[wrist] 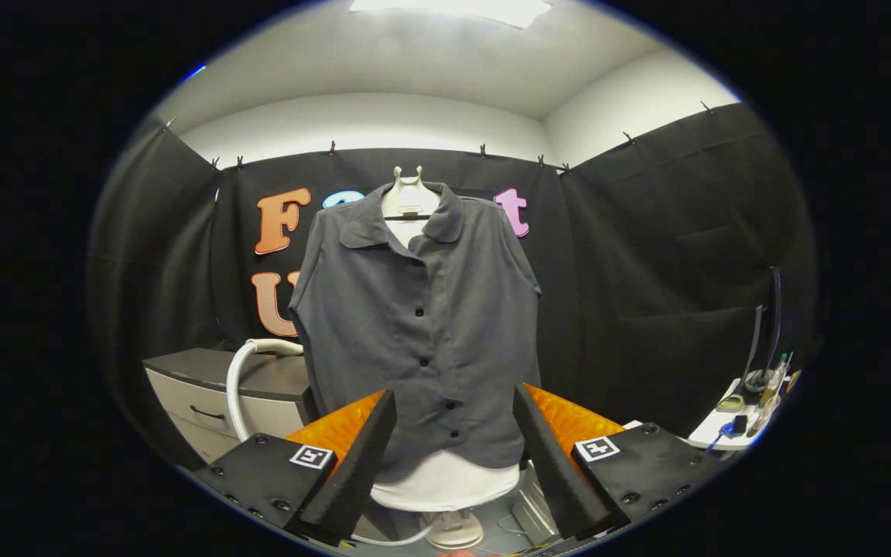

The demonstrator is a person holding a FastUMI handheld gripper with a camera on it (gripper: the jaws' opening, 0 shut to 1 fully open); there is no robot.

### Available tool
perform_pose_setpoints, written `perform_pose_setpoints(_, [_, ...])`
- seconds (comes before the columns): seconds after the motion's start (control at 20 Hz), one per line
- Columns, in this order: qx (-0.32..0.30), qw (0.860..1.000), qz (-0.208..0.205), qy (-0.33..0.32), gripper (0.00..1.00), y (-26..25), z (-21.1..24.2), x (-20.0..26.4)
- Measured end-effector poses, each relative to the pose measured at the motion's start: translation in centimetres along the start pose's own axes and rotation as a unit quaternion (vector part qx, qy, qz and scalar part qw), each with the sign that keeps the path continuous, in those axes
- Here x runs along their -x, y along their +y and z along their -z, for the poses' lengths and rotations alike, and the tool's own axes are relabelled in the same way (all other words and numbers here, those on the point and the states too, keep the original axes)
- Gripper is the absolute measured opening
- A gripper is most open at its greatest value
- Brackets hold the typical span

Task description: Iron the clothes twice with a garment steamer, once on the left side and once on the right side.

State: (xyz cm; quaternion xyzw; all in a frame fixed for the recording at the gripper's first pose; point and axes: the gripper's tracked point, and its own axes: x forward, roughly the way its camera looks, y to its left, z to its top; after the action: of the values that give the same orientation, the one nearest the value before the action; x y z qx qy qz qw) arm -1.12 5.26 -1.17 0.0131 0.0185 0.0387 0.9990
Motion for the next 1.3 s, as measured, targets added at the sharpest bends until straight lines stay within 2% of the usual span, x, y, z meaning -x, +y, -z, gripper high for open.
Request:
perform_pose_setpoints(0.15, [-0.010,1.000,-0.015,0.023,0.98,2.2,0.6,-1.1])
perform_pose_setpoints(0.35, [0.001,0.999,-0.047,0.025,0.98,6.4,-1.1,-3.4])
perform_pose_setpoints(0.5, [0.004,0.996,-0.086,0.025,0.98,11.5,-3.2,-5.5])
perform_pose_setpoints(0.75, [-0.007,0.984,-0.159,0.075,0.98,21.8,-4.5,-10.5])
perform_pose_setpoints(0.9, [0.015,0.979,-0.180,0.095,0.98,27.7,-4.5,-14.2])
perform_pose_setpoints(1.05, [0.026,0.967,-0.212,0.137,0.98,34.1,-3.0,-16.9])
perform_pose_setpoints(1.3, [0.118,0.951,-0.229,0.169,0.98,42.1,-0.3,-22.5])
